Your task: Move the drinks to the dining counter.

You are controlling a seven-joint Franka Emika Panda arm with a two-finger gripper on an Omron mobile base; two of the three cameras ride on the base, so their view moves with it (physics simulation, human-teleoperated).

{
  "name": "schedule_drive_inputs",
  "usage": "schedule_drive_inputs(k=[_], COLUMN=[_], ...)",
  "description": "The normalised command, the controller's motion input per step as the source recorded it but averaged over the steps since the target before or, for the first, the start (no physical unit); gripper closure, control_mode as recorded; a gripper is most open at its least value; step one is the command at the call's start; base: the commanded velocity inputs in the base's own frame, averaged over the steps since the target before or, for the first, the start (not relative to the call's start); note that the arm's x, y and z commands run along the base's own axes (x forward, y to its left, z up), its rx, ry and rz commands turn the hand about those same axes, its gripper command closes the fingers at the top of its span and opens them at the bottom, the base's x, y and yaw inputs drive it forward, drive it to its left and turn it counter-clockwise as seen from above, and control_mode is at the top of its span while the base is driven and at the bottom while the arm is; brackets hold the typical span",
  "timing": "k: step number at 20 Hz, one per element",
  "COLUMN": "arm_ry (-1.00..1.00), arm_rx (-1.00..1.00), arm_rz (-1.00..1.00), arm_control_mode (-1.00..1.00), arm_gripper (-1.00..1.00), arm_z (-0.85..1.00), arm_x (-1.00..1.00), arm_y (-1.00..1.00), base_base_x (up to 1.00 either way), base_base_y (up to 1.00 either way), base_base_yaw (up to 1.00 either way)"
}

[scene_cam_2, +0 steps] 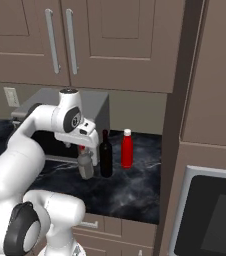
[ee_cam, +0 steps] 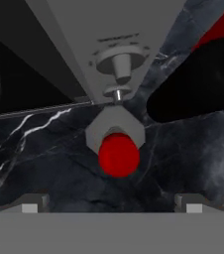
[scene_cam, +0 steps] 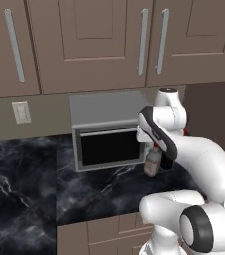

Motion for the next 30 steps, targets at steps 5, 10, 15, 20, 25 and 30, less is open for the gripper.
schedule_drive_inputs(k=[5, 10, 15, 20, 25, 30], arm_ry=[0.00, 0.00, 0.00, 0.01, 0.01, 0.02], arm_rx=[0.00, 0.00, 0.00, 0.00, 0.00, 0.00], arm_rz=[0.03, 0.00, 0.00, 0.00, 0.00, 0.00], arm_control_mode=[-1.00, -1.00, -1.00, -1.00, -1.00, -1.00], arm_gripper=[-1.00, -1.00, -1.00, -1.00, -1.00, -1.00], arm_z=[-0.13, 0.00, -0.02, -0.06, -0.09, -0.10], arm_x=[0.22, 0.30, 0.18, 0.01, 0.00, 0.01], arm_y=[-0.02, 0.00, -0.01, -0.03, -0.04, -0.01], base_base_x=[0.00, 0.00, 0.00, 0.00, 0.00, 0.00], base_base_y=[0.00, 0.00, 0.00, 0.00, 0.00, 0.00], base_base_yaw=[0.00, 0.00, 0.00, 0.00, 0.00, 0.00])
